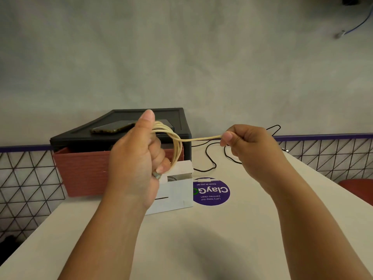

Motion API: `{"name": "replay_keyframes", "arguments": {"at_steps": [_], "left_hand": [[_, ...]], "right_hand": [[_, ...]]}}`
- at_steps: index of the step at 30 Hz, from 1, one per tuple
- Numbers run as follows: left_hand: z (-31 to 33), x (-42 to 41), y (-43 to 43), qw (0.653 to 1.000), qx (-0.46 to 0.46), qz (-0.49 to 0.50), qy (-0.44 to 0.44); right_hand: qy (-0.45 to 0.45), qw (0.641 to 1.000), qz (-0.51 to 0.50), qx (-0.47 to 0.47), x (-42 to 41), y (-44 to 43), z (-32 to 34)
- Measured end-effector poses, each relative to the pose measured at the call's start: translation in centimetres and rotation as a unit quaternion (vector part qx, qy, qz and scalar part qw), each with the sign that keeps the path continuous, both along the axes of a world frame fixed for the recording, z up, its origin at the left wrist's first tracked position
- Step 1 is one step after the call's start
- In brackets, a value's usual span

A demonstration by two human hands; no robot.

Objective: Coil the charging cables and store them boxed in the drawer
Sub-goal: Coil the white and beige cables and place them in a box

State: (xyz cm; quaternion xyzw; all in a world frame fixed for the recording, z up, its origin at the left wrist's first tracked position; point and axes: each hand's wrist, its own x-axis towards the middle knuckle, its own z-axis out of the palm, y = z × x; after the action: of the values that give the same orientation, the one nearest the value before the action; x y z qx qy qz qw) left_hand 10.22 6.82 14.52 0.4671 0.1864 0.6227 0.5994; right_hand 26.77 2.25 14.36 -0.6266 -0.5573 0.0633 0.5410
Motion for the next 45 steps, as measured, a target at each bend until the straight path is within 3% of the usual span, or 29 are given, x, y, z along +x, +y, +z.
{"name": "replay_keyframes", "arguments": {"at_steps": [7,13,18,26,31,36,45], "left_hand": [[-0.3,0.4,-0.1,0.998,-0.01,-0.056,-0.037],[-0.4,0.7,-0.4,0.999,0.018,-0.041,-0.024],[-0.2,0.5,-0.2,0.999,0.021,-0.028,-0.034],[-0.5,0.8,-0.4,0.999,0.027,-0.032,-0.02],[0.1,0.0,-0.1,0.996,0.007,-0.069,-0.061],[0.2,-0.4,-0.1,0.985,-0.013,-0.141,-0.098],[0.2,-0.3,0.0,0.976,-0.022,-0.186,-0.108]], "right_hand": [[-0.073,0.995,-0.009,-0.067,-0.1,0.1,-0.5],[-0.187,0.954,0.113,-0.204,-2.2,0.1,-0.7],[-0.128,0.951,0.202,-0.198,-4.1,-0.4,-0.2],[-0.14,0.965,0.15,-0.161,-5.1,-0.1,-0.3],[-0.026,0.971,0.21,-0.107,-5.2,0.0,-0.4],[0.105,0.939,0.313,-0.093,-4.2,-0.8,0.0],[0.124,0.932,0.34,-0.028,-3.9,-1.2,0.3]]}}
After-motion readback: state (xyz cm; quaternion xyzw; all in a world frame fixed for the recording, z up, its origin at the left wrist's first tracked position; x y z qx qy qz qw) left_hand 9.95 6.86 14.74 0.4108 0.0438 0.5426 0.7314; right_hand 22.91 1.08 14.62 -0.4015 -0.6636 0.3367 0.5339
